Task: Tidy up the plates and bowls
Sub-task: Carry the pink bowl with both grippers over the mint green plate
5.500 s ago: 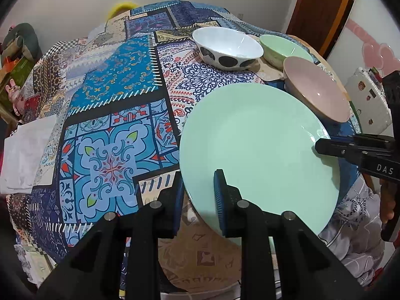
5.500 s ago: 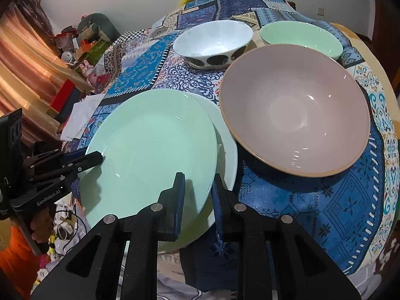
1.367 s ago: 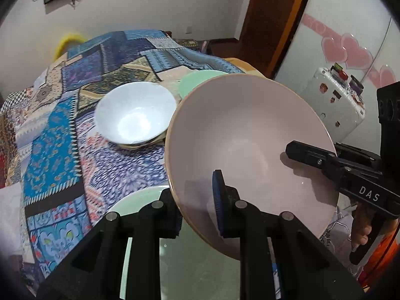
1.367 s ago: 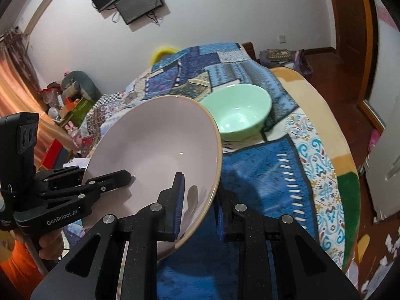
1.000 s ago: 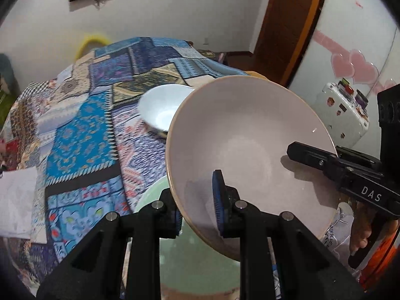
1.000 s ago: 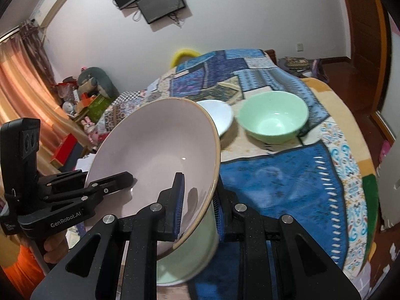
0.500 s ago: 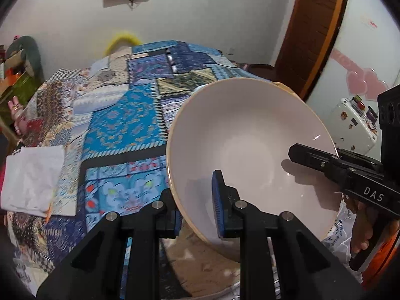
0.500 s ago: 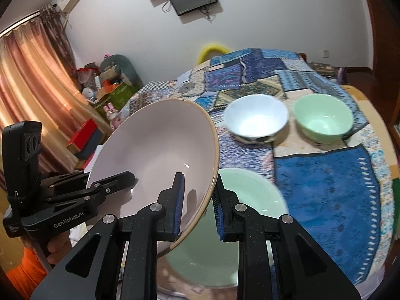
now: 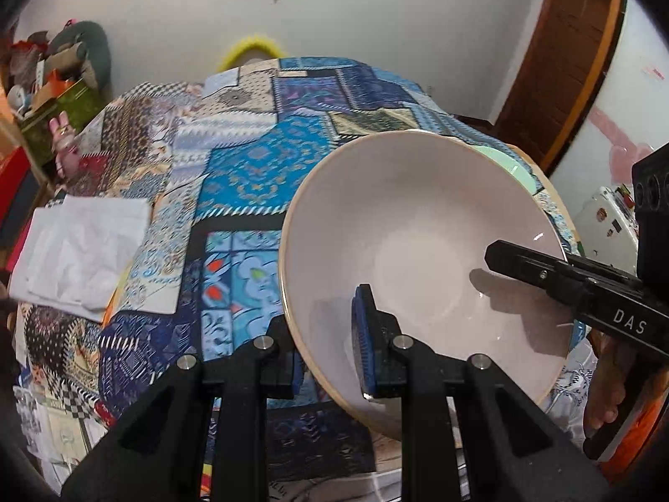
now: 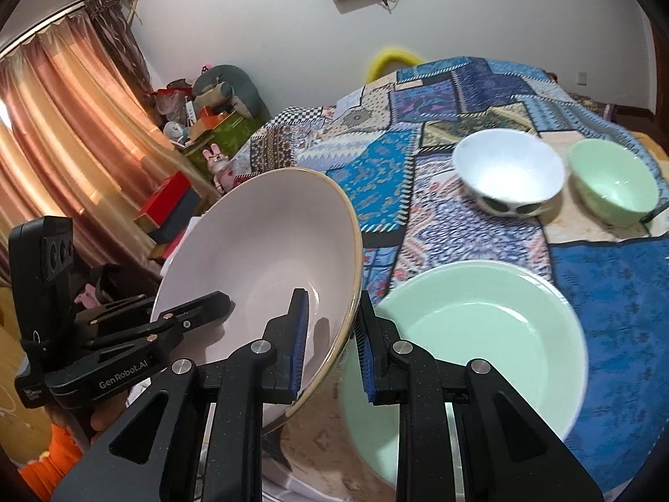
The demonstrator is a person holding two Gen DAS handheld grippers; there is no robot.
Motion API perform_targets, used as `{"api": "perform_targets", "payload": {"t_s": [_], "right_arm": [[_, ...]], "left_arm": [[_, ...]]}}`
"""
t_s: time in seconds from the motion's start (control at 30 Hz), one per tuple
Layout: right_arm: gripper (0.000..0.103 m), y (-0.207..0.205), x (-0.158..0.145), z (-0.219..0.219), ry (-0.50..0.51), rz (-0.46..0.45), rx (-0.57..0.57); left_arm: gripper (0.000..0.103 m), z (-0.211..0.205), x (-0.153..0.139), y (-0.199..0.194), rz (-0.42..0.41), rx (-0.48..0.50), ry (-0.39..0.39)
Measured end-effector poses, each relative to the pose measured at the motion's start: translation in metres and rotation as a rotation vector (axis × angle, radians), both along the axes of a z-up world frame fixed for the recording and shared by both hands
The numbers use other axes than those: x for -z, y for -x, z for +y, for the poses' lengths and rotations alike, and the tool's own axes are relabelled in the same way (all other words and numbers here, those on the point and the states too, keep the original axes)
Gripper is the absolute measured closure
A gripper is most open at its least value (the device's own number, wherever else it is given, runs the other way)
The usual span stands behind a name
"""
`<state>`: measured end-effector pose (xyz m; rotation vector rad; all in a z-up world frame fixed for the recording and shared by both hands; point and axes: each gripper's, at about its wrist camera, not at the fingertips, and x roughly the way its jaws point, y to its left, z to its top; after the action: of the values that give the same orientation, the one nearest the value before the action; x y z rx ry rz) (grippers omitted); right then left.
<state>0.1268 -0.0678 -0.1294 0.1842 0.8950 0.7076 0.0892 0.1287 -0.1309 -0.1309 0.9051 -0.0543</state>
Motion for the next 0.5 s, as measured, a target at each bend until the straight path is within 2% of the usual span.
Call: {"api": "perform_targets", "payload": {"t_s": [0.5], "right_arm": [[0.083, -0.007, 0.043, 0.053, 0.064, 0.111, -0.072]], "left_arm": [[0.082, 0.047, 0.048, 0.002, 0.078, -0.078, -0.001]]}}
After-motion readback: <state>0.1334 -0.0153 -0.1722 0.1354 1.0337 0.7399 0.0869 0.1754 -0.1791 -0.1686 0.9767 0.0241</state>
